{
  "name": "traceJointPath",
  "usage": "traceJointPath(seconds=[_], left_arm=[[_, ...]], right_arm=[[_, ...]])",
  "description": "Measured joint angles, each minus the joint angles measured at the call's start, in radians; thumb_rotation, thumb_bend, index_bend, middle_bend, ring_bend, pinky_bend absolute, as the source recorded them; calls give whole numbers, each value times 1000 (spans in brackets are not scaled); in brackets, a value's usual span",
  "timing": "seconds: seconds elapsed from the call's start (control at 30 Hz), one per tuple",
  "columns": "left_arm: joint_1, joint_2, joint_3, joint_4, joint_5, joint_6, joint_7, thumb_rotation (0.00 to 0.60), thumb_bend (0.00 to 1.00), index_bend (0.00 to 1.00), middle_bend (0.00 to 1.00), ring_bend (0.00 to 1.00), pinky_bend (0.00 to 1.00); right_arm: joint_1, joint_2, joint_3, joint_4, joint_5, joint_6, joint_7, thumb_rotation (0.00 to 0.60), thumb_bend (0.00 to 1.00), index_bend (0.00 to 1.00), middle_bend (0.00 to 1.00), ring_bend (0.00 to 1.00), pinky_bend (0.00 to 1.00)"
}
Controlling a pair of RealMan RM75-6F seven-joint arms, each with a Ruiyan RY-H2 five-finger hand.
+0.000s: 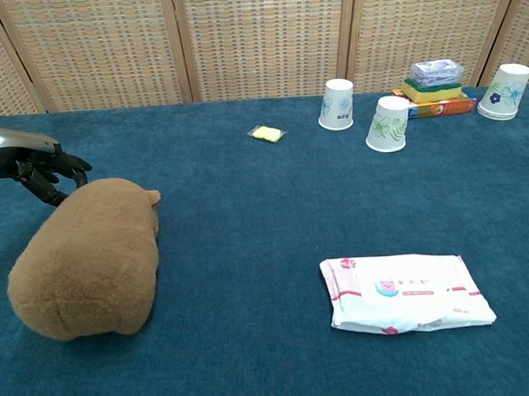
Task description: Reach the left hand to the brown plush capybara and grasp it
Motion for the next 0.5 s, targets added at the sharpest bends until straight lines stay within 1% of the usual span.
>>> traceJointPath(seconds=[0.1, 0.5], left_arm=[[0, 0, -1, -1, 3, -2, -4, 600, 485, 582, 0, 0, 0], [-1, 10, 1, -10, 2, -10, -10, 600, 487, 581, 0, 0, 0]], right_arm=[[0, 1, 0, 0, 1, -1, 1, 600, 107, 0, 0, 0, 0], [2, 4, 2, -7, 1, -2, 2, 600, 107, 0, 0, 0, 0]])
